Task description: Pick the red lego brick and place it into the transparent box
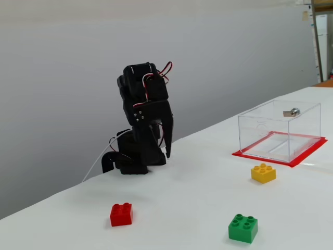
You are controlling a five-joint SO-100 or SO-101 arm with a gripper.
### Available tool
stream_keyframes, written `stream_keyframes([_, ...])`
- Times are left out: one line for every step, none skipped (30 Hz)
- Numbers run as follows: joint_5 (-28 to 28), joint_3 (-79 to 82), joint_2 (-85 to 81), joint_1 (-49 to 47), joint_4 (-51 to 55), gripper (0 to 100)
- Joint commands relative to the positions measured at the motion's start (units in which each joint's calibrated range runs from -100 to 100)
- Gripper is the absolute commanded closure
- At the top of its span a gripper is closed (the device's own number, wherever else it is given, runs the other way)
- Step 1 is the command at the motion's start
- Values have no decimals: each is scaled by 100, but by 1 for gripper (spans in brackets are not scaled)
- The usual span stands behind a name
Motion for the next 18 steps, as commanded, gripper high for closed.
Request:
stream_keyframes([165, -362, 326, 485, -1, 98])
stream_keyframes([217, -434, 437, 596, -1, 98])
stream_keyframes([269, -543, 547, 722, -1, 98])
stream_keyframes([311, -669, 657, 840, -18, 98])
stream_keyframes([348, -805, 793, 966, -88, 98])
stream_keyframes([363, -923, 937, 1084, -201, 98])
stream_keyframes([379, -1040, 1099, 1180, -331, 98])
stream_keyframes([415, -1140, 1260, 1269, -445, 98])
stream_keyframes([452, -1239, 1430, 1350, -540, 98])
stream_keyframes([483, -1311, 1608, 1432, -627, 98])
stream_keyframes([509, -1393, 1786, 1505, -714, 98])
stream_keyframes([530, -1456, 1947, 1587, -801, 98])
stream_keyframes([551, -1501, 2117, 1661, -888, 98])
stream_keyframes([562, -1537, 2253, 1735, -1002, 98])
stream_keyframes([582, -1555, 2388, 1794, -1115, 98])
stream_keyframes([593, -1555, 2507, 1853, -1219, 98])
stream_keyframes([614, -1546, 2617, 1905, -1315, 98])
stream_keyframes([635, -1537, 2728, 1971, -1393, 98])
